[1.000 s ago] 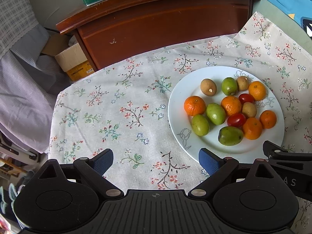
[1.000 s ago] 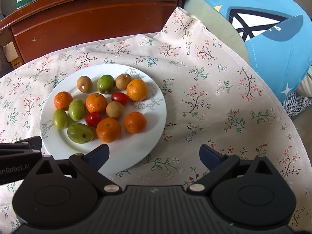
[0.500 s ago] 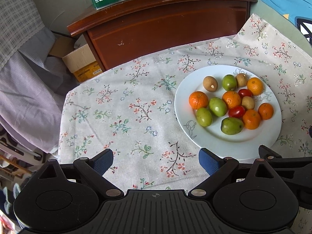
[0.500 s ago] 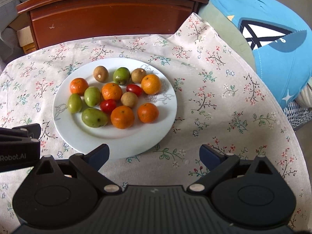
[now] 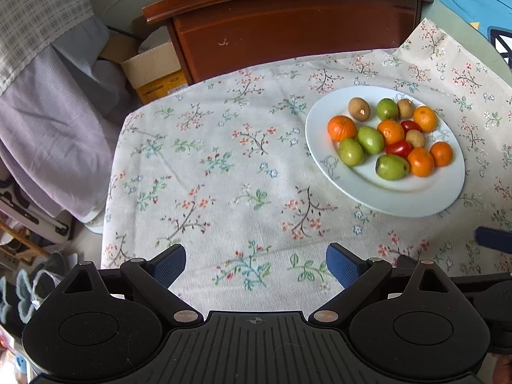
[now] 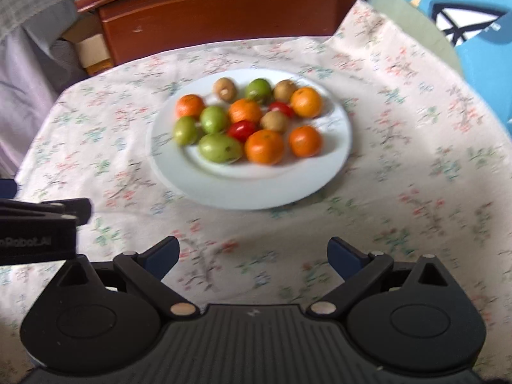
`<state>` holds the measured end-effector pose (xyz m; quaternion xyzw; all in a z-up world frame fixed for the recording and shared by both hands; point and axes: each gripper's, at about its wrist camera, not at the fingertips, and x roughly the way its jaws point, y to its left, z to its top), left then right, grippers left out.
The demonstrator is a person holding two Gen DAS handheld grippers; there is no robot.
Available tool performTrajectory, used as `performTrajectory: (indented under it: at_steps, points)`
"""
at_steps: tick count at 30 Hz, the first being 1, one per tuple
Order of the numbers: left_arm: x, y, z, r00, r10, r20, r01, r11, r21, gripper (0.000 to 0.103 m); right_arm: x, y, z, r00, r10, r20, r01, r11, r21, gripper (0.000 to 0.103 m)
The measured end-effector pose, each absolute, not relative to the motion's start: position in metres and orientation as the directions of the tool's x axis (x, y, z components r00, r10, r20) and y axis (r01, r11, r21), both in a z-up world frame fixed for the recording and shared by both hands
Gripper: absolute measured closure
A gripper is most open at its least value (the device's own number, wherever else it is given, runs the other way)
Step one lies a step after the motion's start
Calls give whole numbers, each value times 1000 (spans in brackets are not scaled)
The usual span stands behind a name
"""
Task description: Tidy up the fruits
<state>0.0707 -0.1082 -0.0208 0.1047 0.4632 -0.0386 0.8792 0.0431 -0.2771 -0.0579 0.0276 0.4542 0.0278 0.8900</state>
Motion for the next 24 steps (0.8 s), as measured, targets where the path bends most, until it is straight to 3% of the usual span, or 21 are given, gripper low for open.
performTrajectory:
  at_steps: [8,14,24]
  points:
    - [50,-90,-23,562,27,-827,134,983,123,7,18,-268,-73,670,114,-734,-56,993,103,4]
    - [41,-75,-21,563,22,-826,100,990,95,7,13,-260,-85,726,39,-686,-66,998,-12,1]
    - [36,-61,-19,568,17,-823,77,994,73,7,16,-254,-91,771,-40,-635,48,999,-4,1]
